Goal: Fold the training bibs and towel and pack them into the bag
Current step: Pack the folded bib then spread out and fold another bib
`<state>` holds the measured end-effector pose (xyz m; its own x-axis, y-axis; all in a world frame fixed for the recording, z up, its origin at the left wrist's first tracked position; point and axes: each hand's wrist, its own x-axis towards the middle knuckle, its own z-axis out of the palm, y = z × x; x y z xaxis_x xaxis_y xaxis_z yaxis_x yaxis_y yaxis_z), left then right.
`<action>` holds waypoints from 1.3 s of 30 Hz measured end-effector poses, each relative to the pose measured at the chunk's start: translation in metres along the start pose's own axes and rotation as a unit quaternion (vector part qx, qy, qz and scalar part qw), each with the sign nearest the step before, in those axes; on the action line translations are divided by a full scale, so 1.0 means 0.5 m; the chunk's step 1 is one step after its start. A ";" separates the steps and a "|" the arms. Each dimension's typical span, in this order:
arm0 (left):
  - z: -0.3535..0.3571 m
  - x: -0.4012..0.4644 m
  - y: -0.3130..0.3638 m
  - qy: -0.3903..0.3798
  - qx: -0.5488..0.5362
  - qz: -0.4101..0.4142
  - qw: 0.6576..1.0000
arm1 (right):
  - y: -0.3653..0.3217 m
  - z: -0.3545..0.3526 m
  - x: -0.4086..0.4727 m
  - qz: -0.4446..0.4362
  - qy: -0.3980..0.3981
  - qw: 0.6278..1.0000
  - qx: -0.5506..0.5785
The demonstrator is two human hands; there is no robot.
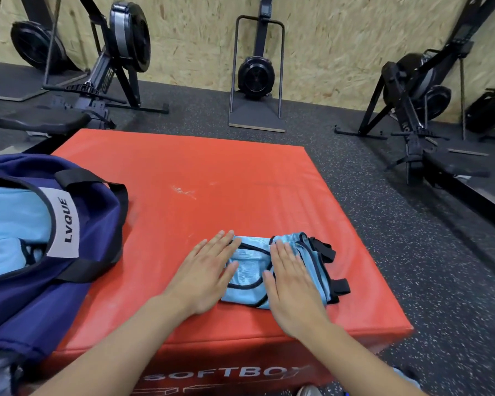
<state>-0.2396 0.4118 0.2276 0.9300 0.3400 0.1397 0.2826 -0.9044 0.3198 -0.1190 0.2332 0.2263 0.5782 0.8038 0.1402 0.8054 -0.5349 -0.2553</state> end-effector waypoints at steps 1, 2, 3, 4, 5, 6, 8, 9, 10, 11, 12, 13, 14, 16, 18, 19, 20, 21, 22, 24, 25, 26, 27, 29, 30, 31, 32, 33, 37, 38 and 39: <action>0.006 0.014 0.004 -0.005 -0.003 0.008 1.000 | 0.007 0.004 -0.010 0.002 -0.007 1.000 -0.007; 0.011 0.027 0.007 -0.009 -0.003 0.018 1.000 | 0.015 0.011 -0.015 0.003 -0.008 1.000 -0.017; 0.017 0.039 0.008 -0.012 -0.003 0.026 1.000 | 0.024 0.020 -0.017 0.001 -0.004 1.000 -0.029; 0.021 0.049 0.007 -0.013 -0.004 0.031 0.999 | 0.033 0.026 -0.017 -0.002 0.004 0.999 -0.035; 0.023 0.058 0.005 -0.013 -0.006 0.033 0.999 | 0.044 0.031 -0.013 -0.004 0.014 0.999 -0.037; 0.025 0.064 0.001 -0.013 -0.007 0.032 0.999 | 0.056 0.033 -0.006 -0.009 0.013 0.999 -0.037; 0.025 0.072 -0.009 -0.019 -0.012 0.025 0.999 | 0.081 0.031 0.017 -0.037 -0.015 0.999 -0.031; 0.023 0.072 -0.015 -0.022 -0.013 0.021 0.999 | 0.093 0.027 0.032 -0.057 -0.024 0.998 -0.027; 0.021 0.071 -0.021 -0.023 -0.011 0.017 1.000 | 0.102 0.022 0.050 -0.077 -0.031 0.996 -0.026; 0.020 0.067 -0.028 -0.022 -0.007 0.015 1.000 | 0.109 0.017 0.067 -0.096 -0.039 0.994 -0.027; 0.017 0.060 -0.036 -0.019 -0.001 0.014 1.000 | 0.112 0.014 0.083 -0.111 -0.048 0.992 -0.026; 0.015 0.050 -0.045 -0.016 0.007 0.014 1.000 | 0.113 0.013 0.097 -0.124 -0.056 0.990 -0.023; 0.013 0.037 -0.055 -0.014 0.019 0.015 1.000 | 0.111 0.014 0.108 -0.134 -0.062 0.989 -0.022; 0.007 0.006 -0.077 -0.010 0.048 0.018 0.999 | 0.100 0.019 0.125 -0.151 -0.070 0.986 -0.032; 0.000 -0.029 -0.095 -0.016 0.067 0.022 0.997 | 0.080 0.018 0.130 -0.170 -0.063 0.983 -0.043; -0.004 -0.048 -0.101 -0.019 0.072 0.023 0.997 | 0.069 0.013 0.127 -0.180 -0.057 0.981 -0.042; -0.008 -0.066 -0.105 -0.021 0.076 0.021 0.997 | 0.060 0.006 0.120 -0.191 -0.054 0.980 -0.034; -0.012 -0.085 -0.107 -0.020 0.078 0.019 0.997 | 0.053 -0.003 0.108 -0.202 -0.056 0.978 -0.021; -0.014 -0.104 -0.108 -0.018 0.078 0.016 0.997 | 0.048 -0.015 0.092 -0.212 -0.063 0.975 -0.003; -0.021 -0.144 -0.106 -0.012 0.075 0.015 0.997 | 0.044 -0.035 0.047 -0.220 -0.087 0.971 0.033; -0.024 -0.164 -0.103 -0.007 0.076 0.017 0.997 | 0.046 -0.043 0.020 -0.216 -0.098 0.970 0.049; -0.026 -0.183 -0.098 0.001 0.076 0.018 0.997 | 0.049 -0.049 -0.008 -0.210 -0.102 0.970 0.063; -0.028 -0.201 -0.091 0.009 0.076 0.019 0.997 | 0.054 -0.053 -0.036 -0.205 -0.104 0.970 0.077; -0.032 -0.239 -0.076 0.022 0.075 0.026 0.997 | 0.062 -0.059 -0.092 -0.198 -0.112 0.968 0.103; -0.033 -0.258 -0.068 0.021 0.069 0.028 0.997 | 0.067 -0.061 -0.119 -0.194 -0.119 0.967 0.114; -0.034 -0.276 -0.061 0.020 0.064 0.030 0.997 | 0.071 -0.061 -0.144 -0.193 -0.127 0.965 0.125; -0.035 -0.294 -0.053 0.023 0.062 0.035 0.997 | 0.075 -0.062 -0.166 -0.194 -0.133 0.963 0.133; -0.036 -0.309 -0.045 0.025 0.060 0.039 0.997 | 0.079 -0.062 -0.183 -0.199 -0.136 0.961 0.138; -0.040 -0.347 -0.030 -0.002 0.047 0.067 0.997 | 0.085 -0.054 -0.200 -0.231 -0.132 0.957 0.114; -0.039 -0.351 -0.030 -0.002 0.054 0.078 0.996 | 0.086 -0.051 -0.198 -0.238 -0.129 0.958 0.098; -0.037 -0.354 -0.031 -0.005 0.065 0.083 0.994 | 0.087 -0.048 -0.194 -0.246 -0.123 0.958 0.082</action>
<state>-0.4128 0.3705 0.2155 0.9682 0.1819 0.1716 0.1531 -0.9738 0.1683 -0.1368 0.1259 0.2247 0.0687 0.9960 0.0579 0.9299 -0.0429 -0.3654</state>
